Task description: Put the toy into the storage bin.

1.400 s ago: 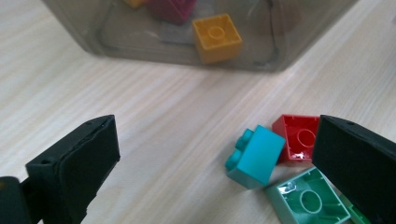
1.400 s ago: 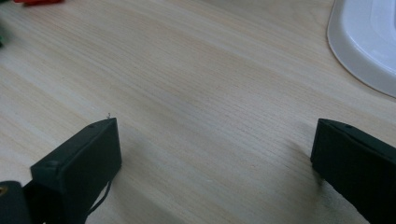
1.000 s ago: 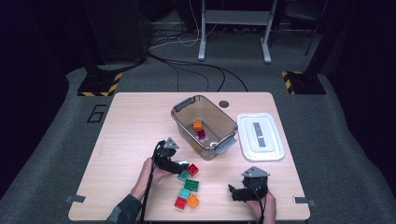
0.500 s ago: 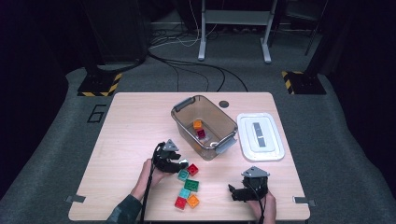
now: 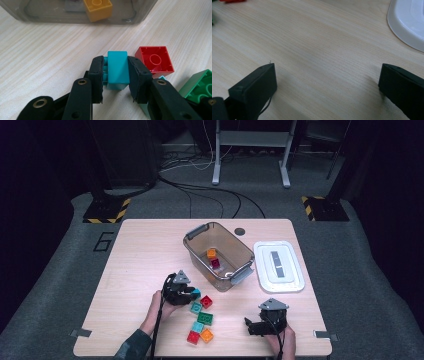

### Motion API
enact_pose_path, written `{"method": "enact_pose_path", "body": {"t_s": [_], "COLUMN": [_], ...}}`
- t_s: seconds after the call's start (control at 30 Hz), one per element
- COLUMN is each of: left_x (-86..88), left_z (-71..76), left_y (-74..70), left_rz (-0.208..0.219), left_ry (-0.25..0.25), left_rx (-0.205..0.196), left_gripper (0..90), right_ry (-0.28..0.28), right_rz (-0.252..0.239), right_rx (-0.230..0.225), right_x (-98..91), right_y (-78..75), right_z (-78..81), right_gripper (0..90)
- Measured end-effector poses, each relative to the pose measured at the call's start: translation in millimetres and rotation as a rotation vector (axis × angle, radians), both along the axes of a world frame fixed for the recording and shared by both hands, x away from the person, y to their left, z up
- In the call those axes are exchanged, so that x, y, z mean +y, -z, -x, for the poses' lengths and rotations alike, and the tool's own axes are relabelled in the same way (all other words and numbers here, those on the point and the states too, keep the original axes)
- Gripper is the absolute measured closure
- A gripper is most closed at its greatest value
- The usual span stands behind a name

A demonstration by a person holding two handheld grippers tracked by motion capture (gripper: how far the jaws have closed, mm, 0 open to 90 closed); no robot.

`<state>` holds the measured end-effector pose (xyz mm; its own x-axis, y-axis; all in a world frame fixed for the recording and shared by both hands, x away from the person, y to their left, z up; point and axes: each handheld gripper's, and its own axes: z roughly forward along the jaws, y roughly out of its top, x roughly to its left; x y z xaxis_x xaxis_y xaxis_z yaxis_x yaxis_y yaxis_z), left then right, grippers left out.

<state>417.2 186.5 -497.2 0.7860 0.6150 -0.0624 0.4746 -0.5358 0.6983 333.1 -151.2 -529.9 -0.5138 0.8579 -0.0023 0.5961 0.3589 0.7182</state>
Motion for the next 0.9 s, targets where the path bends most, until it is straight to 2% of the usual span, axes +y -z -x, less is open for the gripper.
{"method": "enact_pose_path", "body": {"t_s": [0.33, 0.57, 0.9], "left_x": [6.3, 12.3, 17.8], "left_z": [1.3, 2.2, -2.4], "left_y": [-7.0, -12.0, -29.1], "left_rz": [0.005, 0.006, -0.004], "left_ry": [-0.025, -0.035, -0.045], "left_rx": [-0.027, -0.028, -0.060], "left_gripper": [67.1, 67.2, 67.2], "right_ry": [-0.001, 0.001, -0.001], "right_rz": [0.003, 0.003, 0.003], "right_rx": [-0.001, -0.001, -0.001], "right_x": [-0.2, -0.1, -0.2], "right_y": [0.1, 0.0, 0.0], "right_z": [0.0, 0.0, 0.0], "right_gripper": [0.8, 0.7, 0.7]}}
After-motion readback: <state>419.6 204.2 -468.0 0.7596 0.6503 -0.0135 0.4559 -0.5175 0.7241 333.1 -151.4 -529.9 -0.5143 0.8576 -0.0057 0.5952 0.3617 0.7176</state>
